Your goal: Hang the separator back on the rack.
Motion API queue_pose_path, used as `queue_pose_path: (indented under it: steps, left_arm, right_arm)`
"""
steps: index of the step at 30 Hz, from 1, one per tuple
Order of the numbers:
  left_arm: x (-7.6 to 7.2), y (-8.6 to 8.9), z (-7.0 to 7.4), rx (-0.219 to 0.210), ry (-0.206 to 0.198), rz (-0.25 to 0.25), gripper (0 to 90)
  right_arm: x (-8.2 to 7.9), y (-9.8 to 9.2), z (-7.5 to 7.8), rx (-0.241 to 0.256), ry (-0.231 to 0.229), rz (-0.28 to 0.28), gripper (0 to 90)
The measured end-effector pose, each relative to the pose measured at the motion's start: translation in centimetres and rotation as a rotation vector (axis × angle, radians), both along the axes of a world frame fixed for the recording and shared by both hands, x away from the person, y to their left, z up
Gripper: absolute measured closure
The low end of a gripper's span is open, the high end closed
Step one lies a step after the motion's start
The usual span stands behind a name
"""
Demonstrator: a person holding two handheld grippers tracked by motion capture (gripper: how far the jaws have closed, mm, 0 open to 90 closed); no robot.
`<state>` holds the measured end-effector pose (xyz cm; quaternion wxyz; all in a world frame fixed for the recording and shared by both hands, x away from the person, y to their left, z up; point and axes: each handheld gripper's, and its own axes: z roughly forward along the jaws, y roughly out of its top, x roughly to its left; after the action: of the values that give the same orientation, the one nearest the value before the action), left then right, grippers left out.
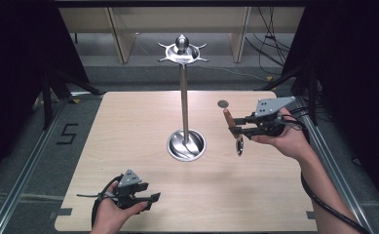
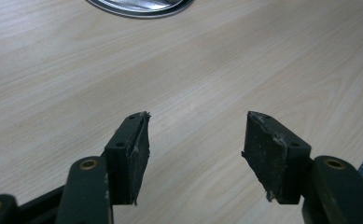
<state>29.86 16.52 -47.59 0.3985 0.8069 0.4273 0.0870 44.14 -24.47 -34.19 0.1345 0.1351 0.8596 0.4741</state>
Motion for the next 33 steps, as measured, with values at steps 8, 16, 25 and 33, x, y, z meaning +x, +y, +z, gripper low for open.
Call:
queue_pose_path:
  steps: [8, 16, 25, 33]
  left_arm:
    - [0.0, 0.0, 0.0, 0.001, -0.003, 0.001, 39.6]
    - [0.0, 0.1, 0.0, 0.012, -0.005, 0.000, 39.6]
    - [0.0, 0.0, 0.0, 0.013, -0.008, 0.004, 39.6]
    - [0.0, 0.1, 0.0, 0.010, -0.005, -0.001, 39.6]
  right_arm:
    - [0.4, 0.1, 1.1, 0.033, -0.006, 0.002, 68.6]
    - [0.7, 0.2, 1.9, 0.044, -0.022, 0.010, 68.6]
    - [0.9, 0.2, 2.7, 0.060, -0.038, -0.004, 68.5]
    - [1.0, 0.4, 3.3, 0.079, -0.031, -0.011, 68.5]
